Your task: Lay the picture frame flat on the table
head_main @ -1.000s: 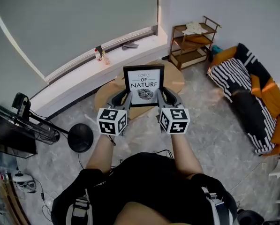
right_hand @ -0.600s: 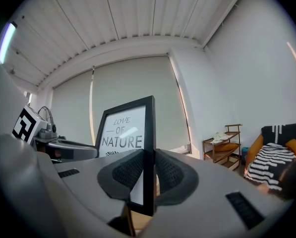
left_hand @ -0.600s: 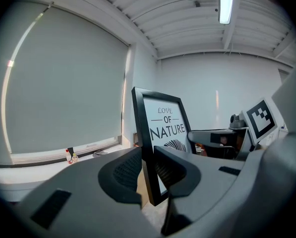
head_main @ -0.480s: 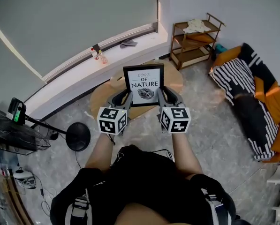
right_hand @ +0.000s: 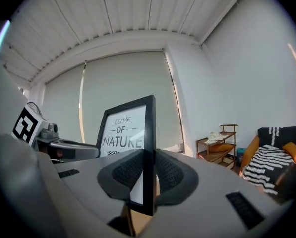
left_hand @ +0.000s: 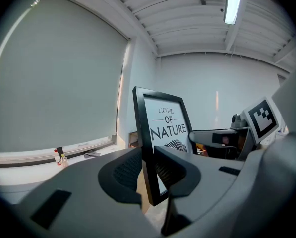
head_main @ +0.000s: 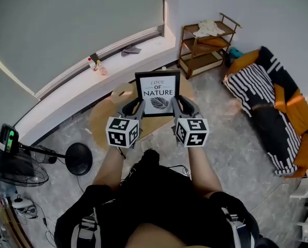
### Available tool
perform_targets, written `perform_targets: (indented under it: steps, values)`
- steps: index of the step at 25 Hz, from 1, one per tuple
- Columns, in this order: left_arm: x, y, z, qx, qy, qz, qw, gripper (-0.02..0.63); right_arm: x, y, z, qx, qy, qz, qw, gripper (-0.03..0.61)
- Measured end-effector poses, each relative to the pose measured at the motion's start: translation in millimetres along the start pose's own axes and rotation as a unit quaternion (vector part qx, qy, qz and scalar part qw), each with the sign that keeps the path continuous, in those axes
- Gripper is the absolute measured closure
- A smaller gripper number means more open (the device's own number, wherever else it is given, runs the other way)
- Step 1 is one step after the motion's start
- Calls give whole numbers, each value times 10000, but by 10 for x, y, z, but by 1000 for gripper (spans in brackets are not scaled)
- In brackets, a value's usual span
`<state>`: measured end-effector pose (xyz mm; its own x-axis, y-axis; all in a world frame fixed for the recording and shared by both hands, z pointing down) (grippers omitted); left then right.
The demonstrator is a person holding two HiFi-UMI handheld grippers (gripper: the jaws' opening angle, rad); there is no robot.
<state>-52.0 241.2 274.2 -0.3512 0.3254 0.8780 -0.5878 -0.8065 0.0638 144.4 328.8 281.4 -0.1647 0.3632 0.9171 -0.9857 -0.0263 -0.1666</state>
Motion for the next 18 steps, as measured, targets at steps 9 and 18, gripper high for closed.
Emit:
perform_targets:
  steps: [9,18]
  values:
    - [-457,1035,931,112,18,-305,9995,523,-573,-214,1368,25,306,-153,9994,488]
    - [-642,2324,1719,66,311,-673,9972,523,-897,-146,2950,-148,813,-271,9962,488]
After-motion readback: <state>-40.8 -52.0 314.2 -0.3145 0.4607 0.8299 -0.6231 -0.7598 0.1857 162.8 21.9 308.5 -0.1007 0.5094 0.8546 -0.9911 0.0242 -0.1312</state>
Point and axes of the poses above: the fingertips, and each gripper's own axes: z forward along the fingers, y to its left, x out of its underside, the point moved 9 cm from there along -z, backward along the fingers, and after that the axes turned 12 degrees about y, right-handed, at the moved point
